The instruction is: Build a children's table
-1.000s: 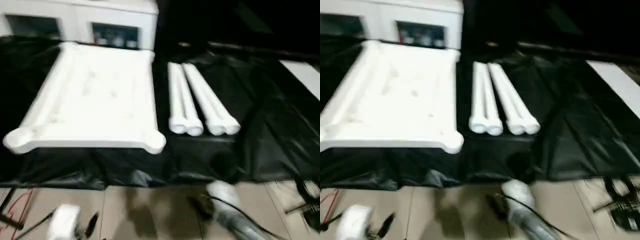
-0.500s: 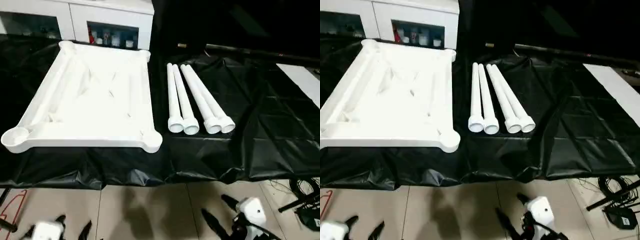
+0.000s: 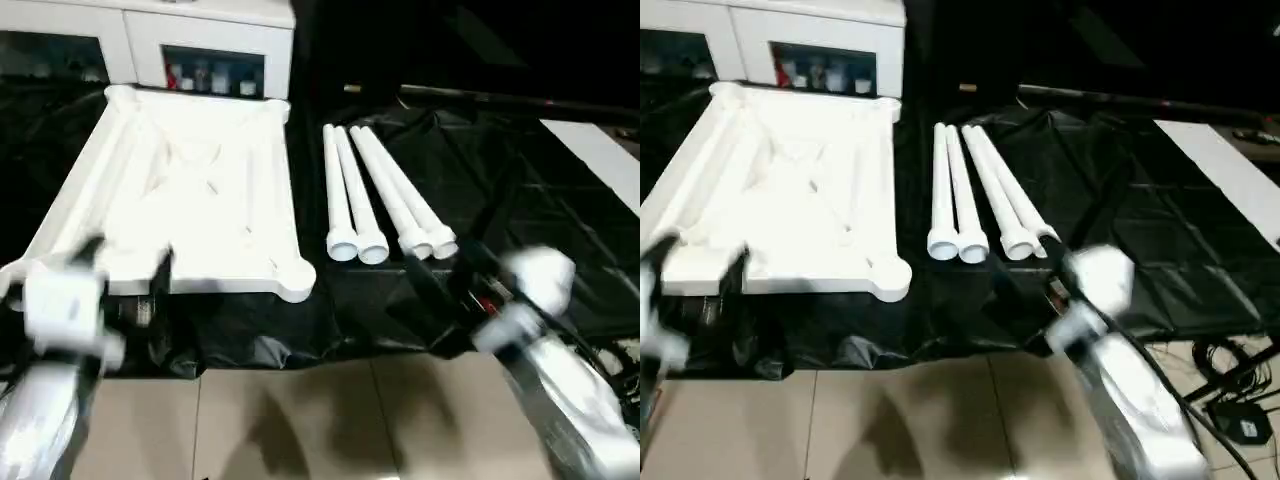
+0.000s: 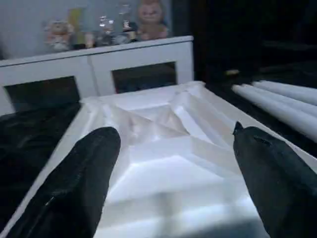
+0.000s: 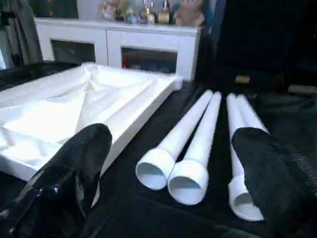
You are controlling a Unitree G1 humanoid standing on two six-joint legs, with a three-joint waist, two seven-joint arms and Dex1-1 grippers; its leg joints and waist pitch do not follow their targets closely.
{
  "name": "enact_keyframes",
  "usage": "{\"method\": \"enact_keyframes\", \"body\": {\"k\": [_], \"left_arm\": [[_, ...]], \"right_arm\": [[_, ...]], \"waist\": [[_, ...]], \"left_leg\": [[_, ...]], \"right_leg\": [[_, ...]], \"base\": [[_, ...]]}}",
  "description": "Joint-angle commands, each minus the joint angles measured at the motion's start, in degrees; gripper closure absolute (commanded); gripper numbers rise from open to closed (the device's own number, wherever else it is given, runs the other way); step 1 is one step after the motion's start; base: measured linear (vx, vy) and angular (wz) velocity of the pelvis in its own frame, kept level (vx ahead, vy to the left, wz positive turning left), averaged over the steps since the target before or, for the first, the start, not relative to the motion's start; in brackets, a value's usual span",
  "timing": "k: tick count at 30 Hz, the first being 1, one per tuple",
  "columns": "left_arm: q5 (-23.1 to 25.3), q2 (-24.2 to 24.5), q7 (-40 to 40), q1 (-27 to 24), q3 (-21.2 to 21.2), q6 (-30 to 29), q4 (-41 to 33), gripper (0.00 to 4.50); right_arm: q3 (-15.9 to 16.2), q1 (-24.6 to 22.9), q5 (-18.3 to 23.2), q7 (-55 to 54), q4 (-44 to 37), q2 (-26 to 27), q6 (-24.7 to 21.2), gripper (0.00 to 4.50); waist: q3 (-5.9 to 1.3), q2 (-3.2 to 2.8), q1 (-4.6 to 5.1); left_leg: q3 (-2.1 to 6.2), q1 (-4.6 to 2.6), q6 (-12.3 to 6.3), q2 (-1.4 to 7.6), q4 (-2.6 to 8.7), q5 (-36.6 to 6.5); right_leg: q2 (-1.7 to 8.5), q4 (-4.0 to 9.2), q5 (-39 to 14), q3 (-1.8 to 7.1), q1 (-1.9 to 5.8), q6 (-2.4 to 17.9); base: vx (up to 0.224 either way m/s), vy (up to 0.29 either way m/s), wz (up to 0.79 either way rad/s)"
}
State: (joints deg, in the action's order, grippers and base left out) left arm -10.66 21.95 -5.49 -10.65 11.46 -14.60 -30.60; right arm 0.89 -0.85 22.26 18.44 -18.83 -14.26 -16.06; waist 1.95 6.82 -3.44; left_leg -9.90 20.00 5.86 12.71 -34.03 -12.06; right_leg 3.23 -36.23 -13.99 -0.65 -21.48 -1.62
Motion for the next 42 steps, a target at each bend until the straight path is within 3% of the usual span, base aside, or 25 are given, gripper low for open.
{"method": "enact_keyframes", "body": {"k": [1,5,6,8,15,17,18,19,20,22,25,27,28,29,31,32,33,34,35,36,38,39,40,41,42], "left_arm": [[3.1,-0.9,3.1,3.4,-0.8,-1.4,2.0,0.38],[8.4,-2.5,6.2,8.8,-3.4,2.5,8.5,0.38],[8.7,-3.8,6.3,10.3,-4.5,4.2,11.6,0.38],[9.8,-5.5,6.5,12.1,-6.2,6.5,15.7,0.38],[7.9,-5.0,1.4,18.2,-9.3,5.6,21.1,0.38],[8.6,-5.1,1.9,18.7,-8.4,5.8,21.7,0.38],[8.4,-5.5,2.7,19.1,-7.1,5.9,22.3,0.38],[8.3,-5.7,3.1,19.1,-6.6,5.9,22.4,0.38],[8.0,-6.5,3.9,19.2,-5.7,6.1,22.7,0.38],[8.0,-6.8,4.3,19.0,-5.6,5.9,22.7,0.38],[8.6,-6.8,4.6,17.9,-6.1,5.8,22.7,0.38],[8.5,-6.8,4.4,17.9,-6.0,5.7,22.8,0.38],[8.5,-6.8,4.4,17.9,-6.0,5.7,22.8,0.38],[8.5,-6.8,4.2,17.9,-6.1,5.8,22.7,0.38],[8.8,-6.6,3.5,17.8,-6.1,5.5,22.8,0.38],[8.9,-6.7,3.3,17.8,-6.2,5.5,22.8,0.38],[8.5,-6.7,2.7,17.9,-6.1,5.6,22.9,0.38],[8.4,-6.7,2.6,17.9,-6.0,5.6,22.9,0.38],[7.9,-6.3,1.1,18.2,-6.5,6.0,23.2,0.38],[7.7,-6.0,0.2,18.2,-6.9,6.2,23.3,0.38],[6.9,-5.6,-1.7,18.0,-7.7,6.5,23.3,0.38],[6.8,-5.4,-2.5,17.8,-8.2,6.6,23.3,0.38],[6.6,-5.3,-3.4,17.9,-8.8,6.9,23.4,0.38],[6.2,-5.5,-4.6,18.0,-9.6,7.0,23.6,0.38],[6.3,-5.6,-5.0,18.1,-10.0,7.2,23.7,0.38]], "right_arm": [[0.1,2.2,1.1,-2.6,2.9,-0.2,-2.8,0.14],[-0.2,5.4,1.1,-4.3,9.3,2.1,-4.0,0.14],[0.0,6.9,-1.0,-4.5,12.2,2.4,-2.1,0.14],[-0.4,8.8,-3.8,-4.9,15.8,3.5,-0.6,0.14],[2.8,12.1,-6.6,-5.4,19.7,5.8,1.7,0.14],[4.2,12.4,-7.3,-5.4,20.8,6.2,2.7,0.14],[4.6,12.9,-7.6,-5.5,22.2,6.9,3.4,0.14],[4.5,13.1,-7.6,-5.5,22.7,7.3,3.5,0.14],[3.9,13.6,-7.6,-5.1,23.8,8.2,3.6,0.14],[3.9,14.0,-7.7,-4.4,24.3,8.6,4.1,0.14],[4.6,16.9,-8.7,-3.7,28.0,9.6,5.5,0.14],[4.7,17.7,-8.5,-3.7,28.4,9.7,5.8,0.14],[4.6,17.8,-8.4,-3.6,28.3,9.7,5.8,0.14],[4.2,17.9,-7.3,-3.4,28.1,9.8,5.4,0.14],[3.5,18.2,-6.9,-3.8,28.1,9.8,3.2,0.14],[3.3,18.2,-6.9,-3.8,28.1,9.8,2.8,0.14],[2.9,18.3,-6.9,-4.0,28.0,9.9,2.5,0.14],[2.8,18.3,-6.8,-4.0,28.0,9.9,2.5,0.14],[2.0,18.0,-7.2,-4.5,27.9,9.9,2.4,0.14],[1.6,17.9,-7.4,-4.8,28.0,9.8,2.9,0.14],[1.3,17.0,-7.5,-5.0,27.5,9.6,3.2,0.14],[1.2,16.2,-7.2,-4.7,26.5,9.5,3.1,0.14],[0.9,15.2,-6.6,-4.6,25.3,9.5,3.0,0.14],[0.6,13.8,-6.3,-4.6,23.4,9.0,2.8,0.14],[0.6,13.1,-6.5,-4.7,22.7,8.6,2.7,0.14]], "waist": [[-1.93,-1.18,-0.79],[-2.03,-1.16,-1.02],[-2.18,-3.61,-1.17],[-2.17,-1.90,-1.30],[-2.71,-1.56,-1.69],[-2.22,-1.40,-1.38],[-2.10,-0.26,-1.88],[-2.26,-1.07,-1.56],[-1.94,-2.39,-1.69],[-1.02,-2.50,-2.14],[-0.77,-2.57,-2.59],[-1.56,-3.24,-2.42],[-3.13,-3.48,1.01],[-2.80,-3.50,0.41],[-2.06,-2.54,-0.67],[-1.23,-1.00,-0.52],[-0.80,-0.23,-0.92],[-0.72,2.48,-2.81],[0.19,1.35,-4.85],[-0.41,2.41,-5.21],[-1.42,1.48,-6.40],[-1.55,0.72,-6.94],[-0.96,-2.59,-6.30],[-1.31,-5.49,-4.28],[-1.68,-4.93,-2.47]], "left_leg": [[0.23,-0.51,2.59,-0.03,4.07,-7.9],[0.13,-0.70,2.37,-0.05,3.92,-5.4],[0.36,-0.87,3.19,-0.08,3.99,-6.0],[0.10,-0.64,3.86,0.04,3.94,-8.5],[0.12,-0.22,3.47,-0.18,3.61,-3.7],[0.05,-0.83,3.52,0.00,4.28,-14.2],[1.64,2.28,0.10,-1.14,5.06,-16.3],[2.13,3.24,-1.76,-1.38,5.53,-17.9],[2.54,1.42,-6.13,-1.94,4.71,-21.4],[2.37,1.60,-8.27,-1.95,3.88,-19.9],[2.47,0.81,-10.27,-1.81,4.31,-16.7],[3.92,-1.81,-14.53,-2.34,5.00,-12.2],[9.61,-11.99,-18.23,4.06,5.52,-8.3],[10.79,-13.00,-21.16,5.52,4.84,-6.4],[7.94,-10.26,-25.77,5.37,5.05,-5.6],[4.33,-7.20,-22.69,3.60,6.90,-9.7],[1.77,-5.93,-18.97,1.68,7.26,-13.8],[-1.48,-5.28,-11.77,-3.06,3.28,-21.8],[-0.63,-6.45,-8.52,-4.66,-3.85,-18.2],[1.04,-3.34,-7.80,-3.91,-5.45,-14.8],[4.26,1.72,-4.34,-3.47,-6.71,-4.5],[4.23,1.37,-3.83,-3.15,-5.86,-2.6],[2.93,-2.99,0.94,-1.98,-0.87,-3.1],[5.58,-9.14,7.11,2.44,5.89,-10.1],[7.47,-11.23,7.40,6.25,7.23,-11.5]], "right_leg": [[2.18,3.57,2.5,1.39,1.44,3.5],[2.08,3.41,5.8,1.30,1.18,3.3],[2.26,3.09,5.8,1.34,0.99,3.8],[2.26,3.58,3.3,1.32,1.23,4.3],[2.39,2.91,8.4,1.34,1.59,5.3],[2.39,3.75,-3.8,1.04,1.94,5.0],[3.60,4.47,-8.9,-0.70,4.63,3.0],[3.92,5.12,-15.1,-1.87,5.81,0.2],[5.88,8.34,-27.7,-3.37,6.34,1.2],[7.20,11.19,-38.5,-5.68,8.69,3.7],[5.93,12.15,-35.7,-8.46,11.06,6.5],[2.45,10.09,-23.0,-9.53,11.19,8.2],[0.02,0.72,-13.3,-7.82,2.27,7.8],[0.41,-1.81,-13.1,-6.62,0.09,5.3],[2.13,-5.72,-5.5,-4.76,-3.34,0.8],[2.37,-3.53,0.9,-4.05,-2.12,2.7],[3.06,-0.13,2.2,-3.10,-0.88,4.3],[5.14,6.38,-17.5,1.79,1.82,3.5],[11.12,12.23,-46.0,7.87,3.08,7.6],[12.18,11.30,-49.4,9.30,6.56,10.1],[10.52,8.30,-31.1,7.84,10.96,18.1],[9.93,8.25,-24.6,7.02,10.43,20.5],[4.32,7.27,-19.4,5.90,6.18,19.8],[-2.15,-0.77,-14.4,-0.98,-0.25,9.0],[-0.77,-4.81,-12.5,-2.26,-3.48,5.7]], "base": [[0.000,0.000,0.00],[0.000,0.000,0.00],[0.000,0.000,0.00],[0.000,0.000,0.00],[0.000,0.000,0.00],[0.000,0.000,0.00],[0.000,0.000,0.00],[0.000,0.000,0.00],[0.011,0.002,0.47],[0.060,0.001,0.59],[0.102,0.036,0.67],[0.204,0.026,0.74],[0.251,-0.003,0.72],[0.253,-0.031,0.37],[0.184,-0.007,0.09],[0.149,-0.026,0.01],[0.143,-0.076,0.11],[0.143,-0.076,0.11],[0.162,-0.112,0.34],[0.186,-0.064,0.15],[0.185,-0.030,0.05],[0.163,0.034,0.10],[0.163,0.034,0.10],[0.161,0.076,-0.19],[0.217,0.073,-0.38]]}}
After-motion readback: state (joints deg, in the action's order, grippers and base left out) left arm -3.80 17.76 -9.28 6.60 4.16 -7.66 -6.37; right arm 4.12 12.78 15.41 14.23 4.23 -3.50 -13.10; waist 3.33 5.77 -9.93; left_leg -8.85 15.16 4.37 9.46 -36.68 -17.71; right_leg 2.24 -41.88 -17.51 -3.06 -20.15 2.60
